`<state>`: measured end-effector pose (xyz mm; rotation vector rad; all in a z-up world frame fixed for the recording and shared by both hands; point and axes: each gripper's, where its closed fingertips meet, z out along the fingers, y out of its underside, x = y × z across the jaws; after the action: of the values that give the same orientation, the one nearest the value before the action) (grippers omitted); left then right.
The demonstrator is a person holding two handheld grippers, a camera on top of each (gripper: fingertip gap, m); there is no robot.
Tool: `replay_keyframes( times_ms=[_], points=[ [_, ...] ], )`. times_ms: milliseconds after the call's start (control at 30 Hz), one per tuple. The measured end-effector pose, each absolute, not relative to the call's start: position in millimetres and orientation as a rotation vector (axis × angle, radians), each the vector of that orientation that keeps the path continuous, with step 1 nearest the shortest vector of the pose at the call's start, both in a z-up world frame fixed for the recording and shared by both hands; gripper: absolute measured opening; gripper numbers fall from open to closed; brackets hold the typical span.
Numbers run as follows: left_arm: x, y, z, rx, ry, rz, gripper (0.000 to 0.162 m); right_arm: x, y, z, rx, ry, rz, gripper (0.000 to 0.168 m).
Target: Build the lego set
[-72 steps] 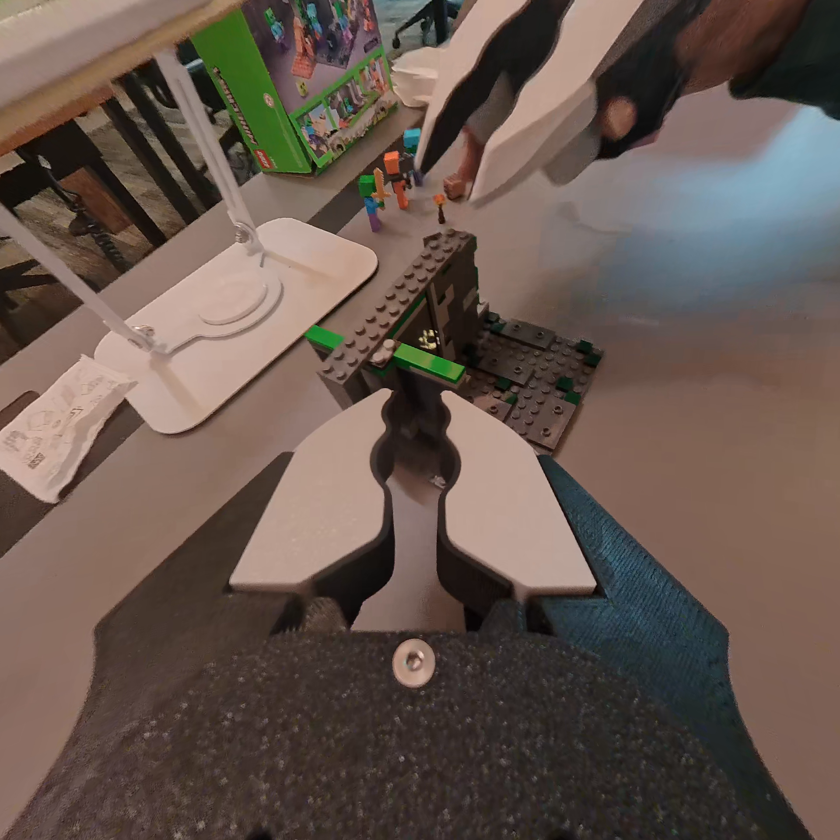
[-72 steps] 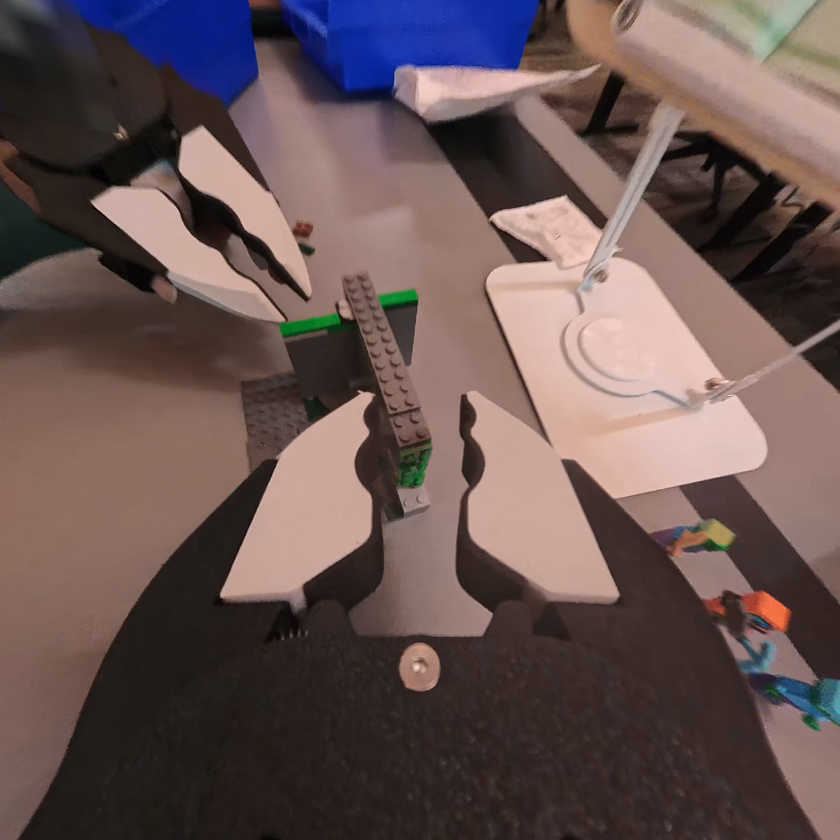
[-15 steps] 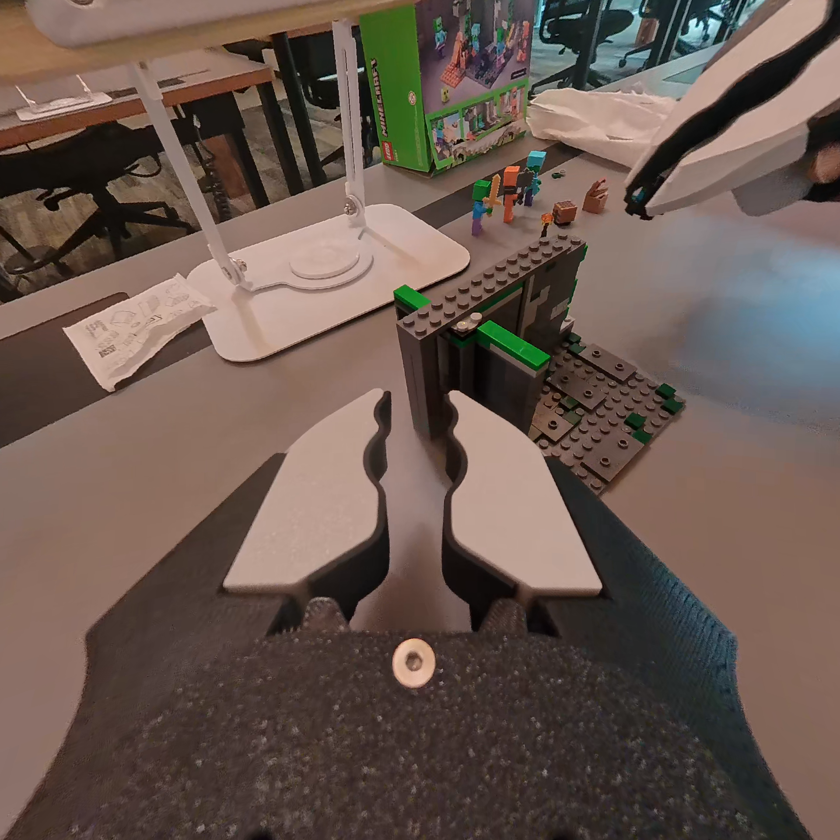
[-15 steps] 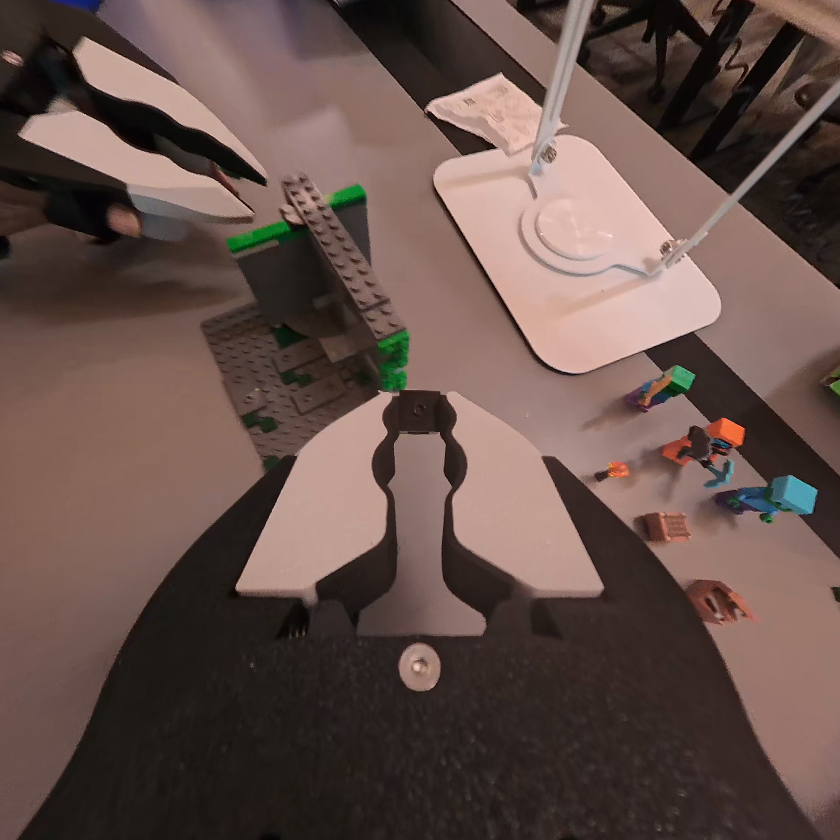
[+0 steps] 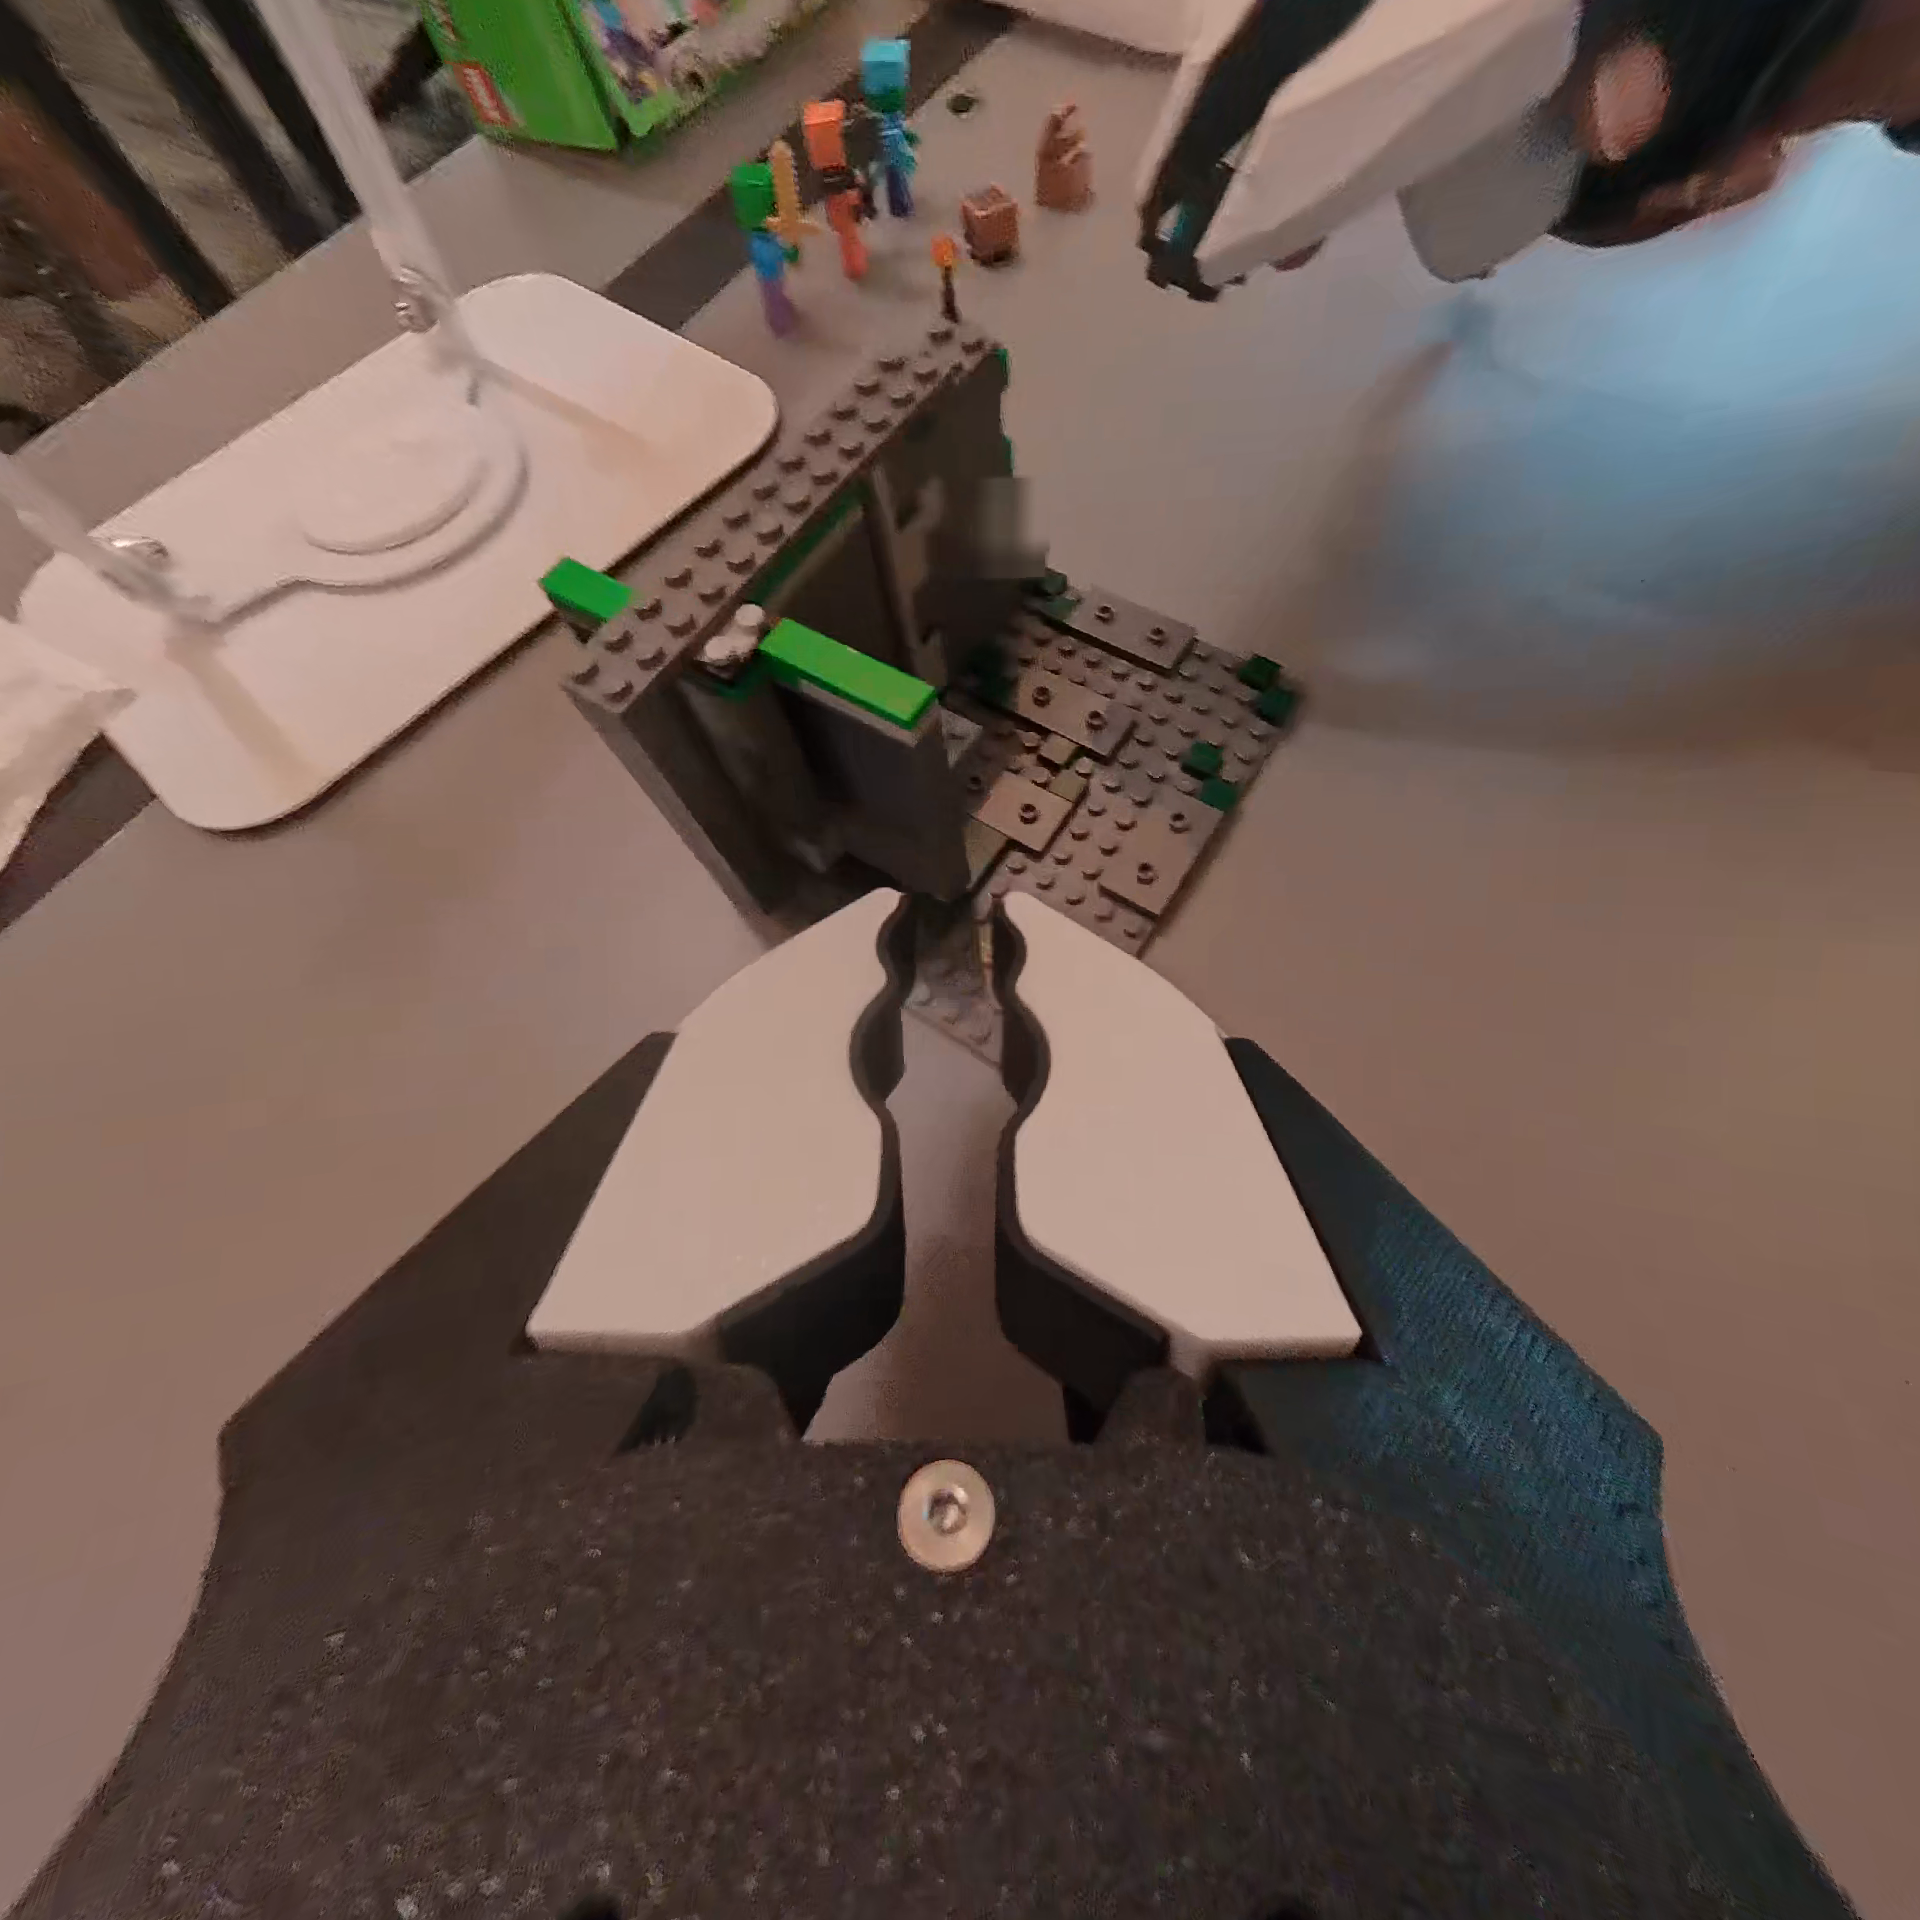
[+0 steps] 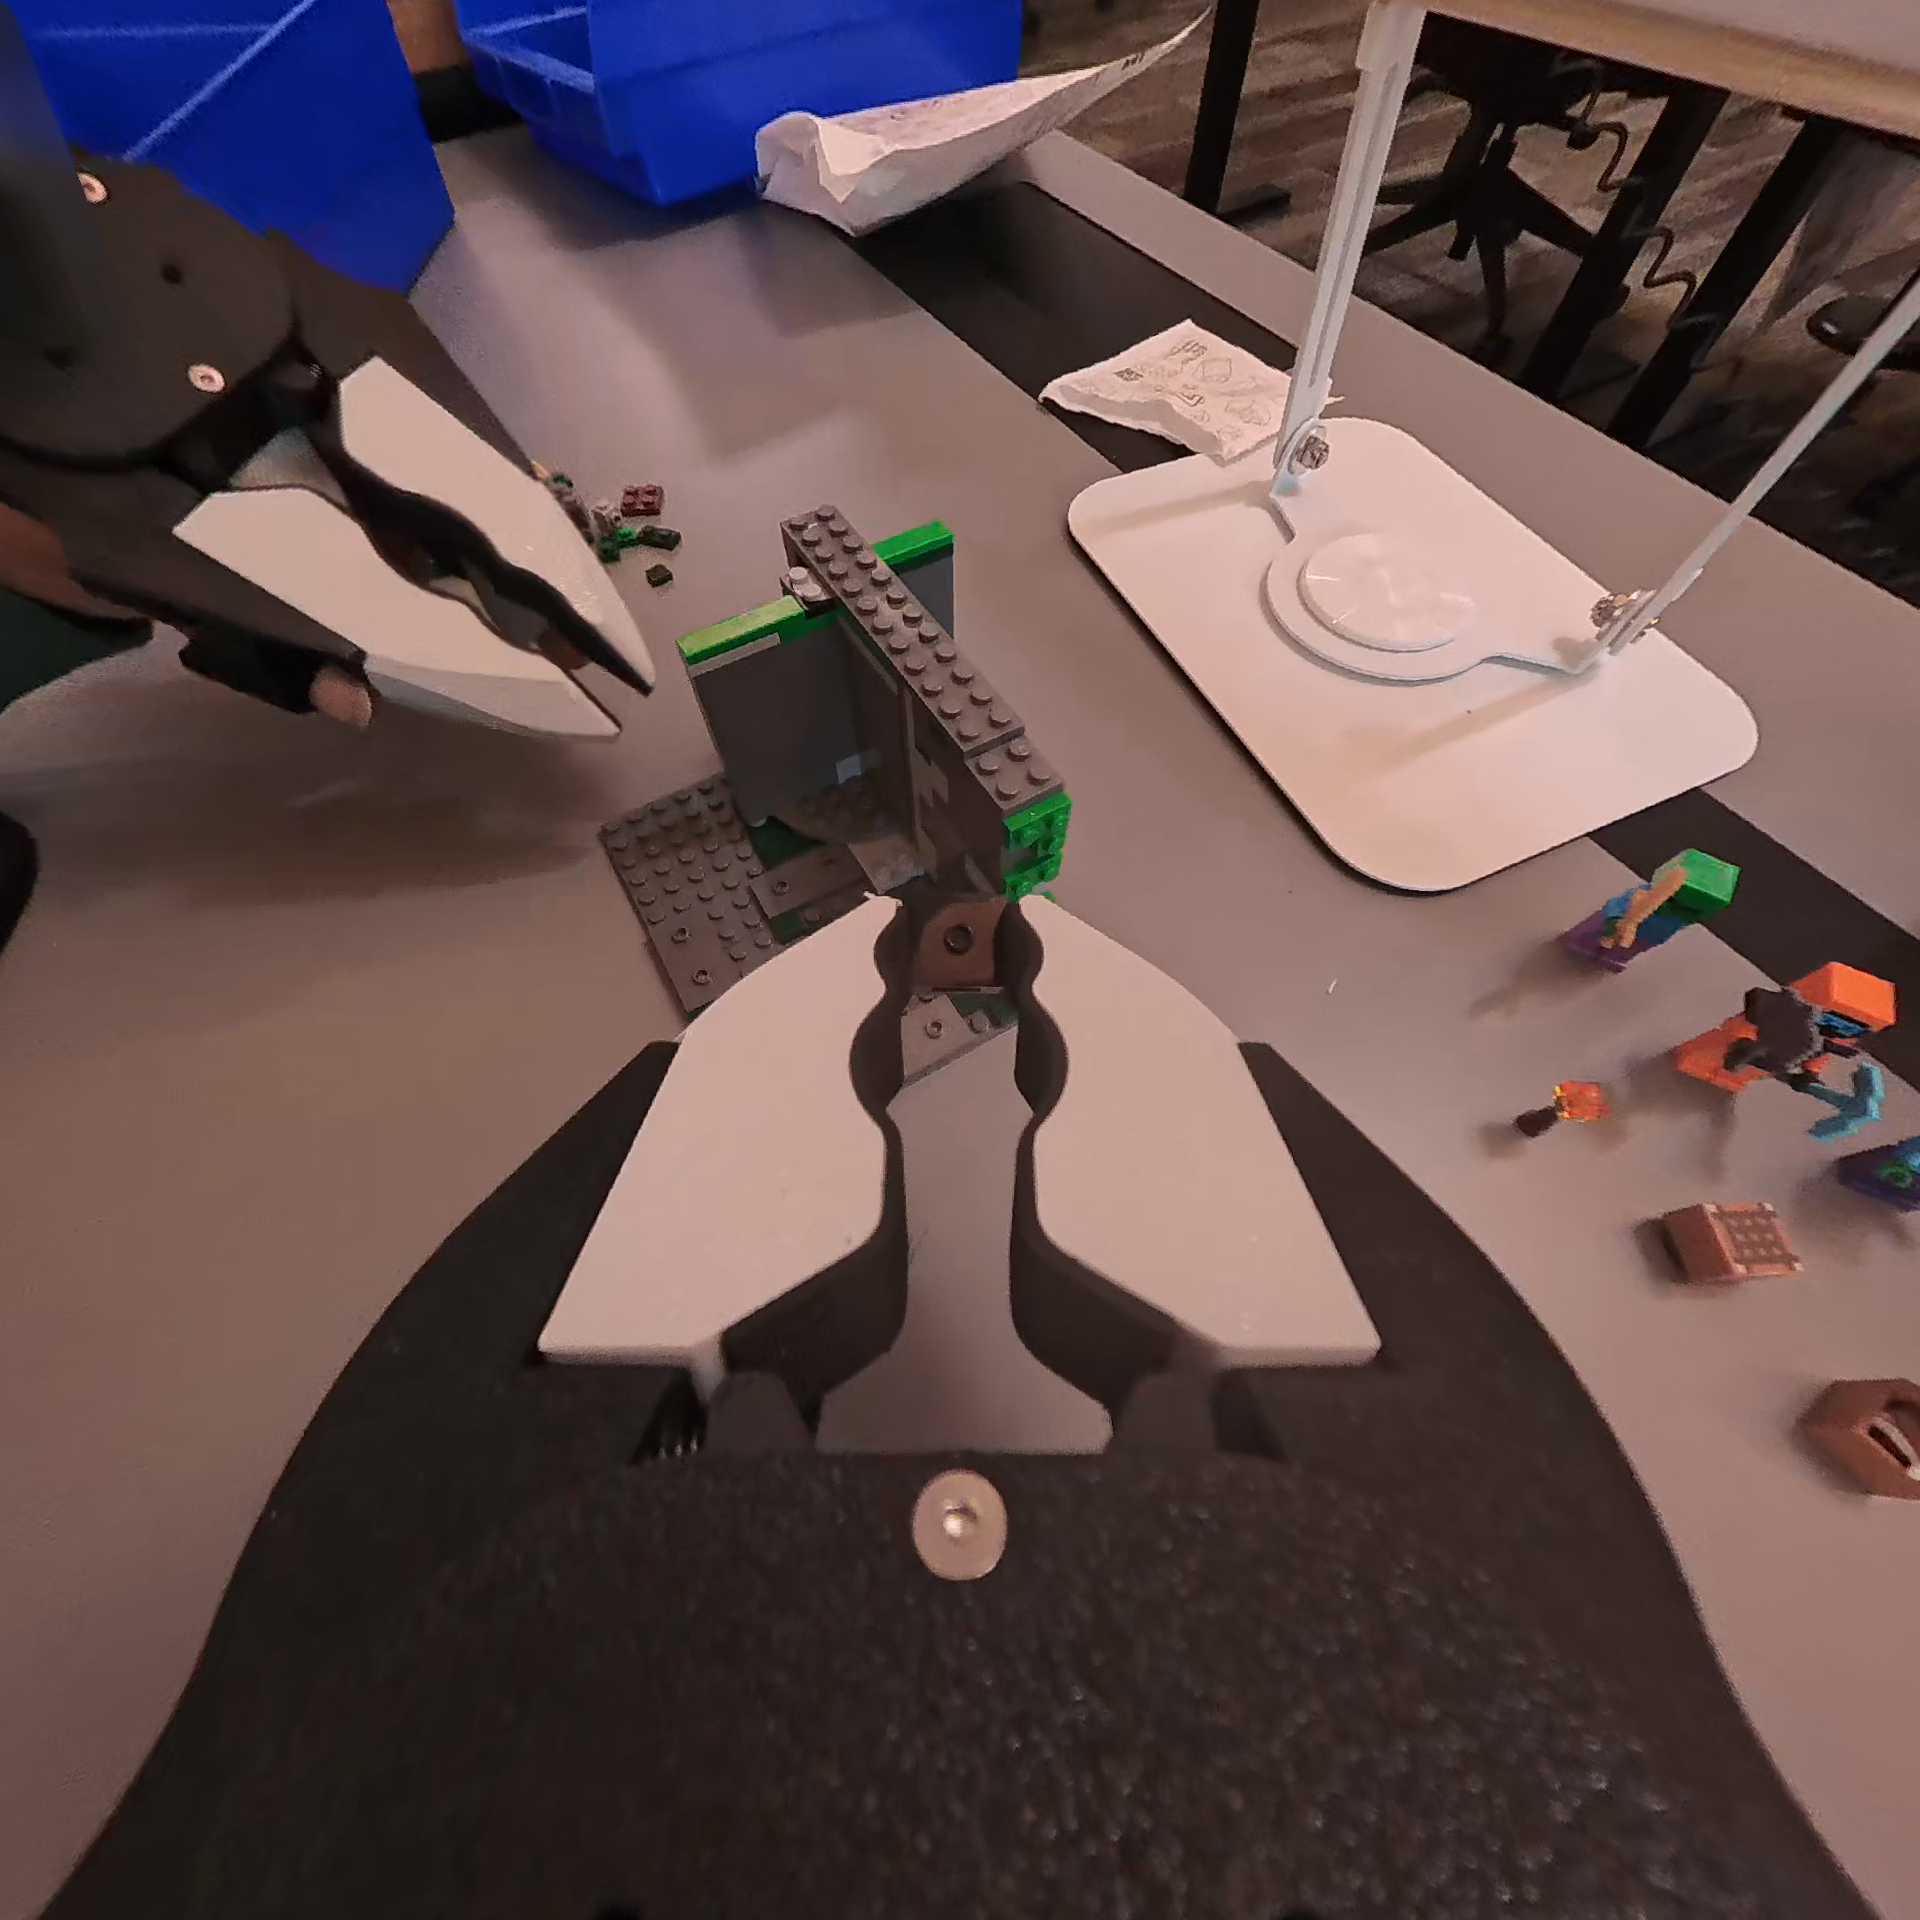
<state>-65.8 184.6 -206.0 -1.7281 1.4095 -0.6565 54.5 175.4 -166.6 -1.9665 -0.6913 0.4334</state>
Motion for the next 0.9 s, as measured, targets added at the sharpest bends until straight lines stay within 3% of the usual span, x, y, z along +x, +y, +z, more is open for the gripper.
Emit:
replay_keyframes(
  times_ms=[133, 333, 900],
  points=[
    [-51.1, 186.1, -209.8, -1.799, 1.317, -0.623, 0.033, 54.5, 175.2, -170.2, -1.968, -0.707, 0.424, 0.016],
    [-48.5, 202.0, -231.8, -1.923, 1.203, -0.435, 0.044, 56.2, 173.9, -173.9, -1.973, -0.724, 0.407, 0.016],
    [-67.3, 200.3, -245.0, -2.001, 1.309, -0.394, 0.047, 59.9, 171.2, -178.2, -1.983, -0.715, 0.423, 0.016]
  ],
)
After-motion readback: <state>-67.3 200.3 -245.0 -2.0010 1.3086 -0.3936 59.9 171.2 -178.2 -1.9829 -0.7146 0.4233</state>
